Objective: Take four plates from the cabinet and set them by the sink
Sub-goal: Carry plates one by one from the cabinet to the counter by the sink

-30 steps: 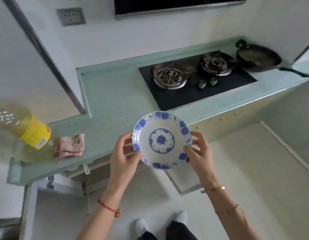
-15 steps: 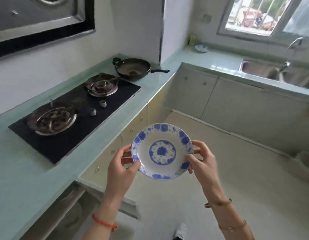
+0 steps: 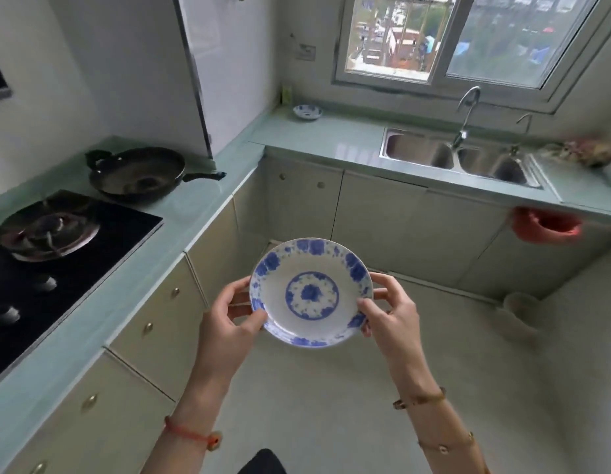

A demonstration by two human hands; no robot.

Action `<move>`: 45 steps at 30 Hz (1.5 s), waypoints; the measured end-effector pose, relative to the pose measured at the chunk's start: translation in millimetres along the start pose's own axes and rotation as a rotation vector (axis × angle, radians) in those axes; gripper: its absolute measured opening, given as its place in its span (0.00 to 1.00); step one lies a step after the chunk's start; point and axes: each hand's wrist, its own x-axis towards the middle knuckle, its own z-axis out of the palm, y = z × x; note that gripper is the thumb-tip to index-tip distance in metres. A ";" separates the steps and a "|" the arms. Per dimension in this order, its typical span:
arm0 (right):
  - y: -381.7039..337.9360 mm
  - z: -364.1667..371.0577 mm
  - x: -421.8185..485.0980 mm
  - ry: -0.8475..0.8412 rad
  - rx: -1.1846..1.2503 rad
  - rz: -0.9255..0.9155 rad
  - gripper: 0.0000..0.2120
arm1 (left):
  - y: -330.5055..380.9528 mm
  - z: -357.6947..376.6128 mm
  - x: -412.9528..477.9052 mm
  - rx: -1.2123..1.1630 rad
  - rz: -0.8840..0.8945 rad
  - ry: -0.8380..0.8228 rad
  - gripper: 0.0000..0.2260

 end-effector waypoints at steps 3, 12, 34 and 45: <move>2.3 -0.3 47.7 0.045 -0.019 0.014 0.16 | 3.0 29.5 48.2 0.026 -0.001 -0.031 0.22; -10.0 24.8 229.0 0.169 -0.028 0.027 0.15 | 31.0 107.2 234.8 0.029 0.039 -0.158 0.20; -29.6 49.7 723.1 0.195 -0.074 0.044 0.15 | 69.8 335.8 694.5 0.069 -0.014 -0.238 0.22; -19.5 86.5 995.9 0.164 -0.151 0.147 0.12 | 79.3 448.0 919.9 0.068 -0.148 -0.165 0.26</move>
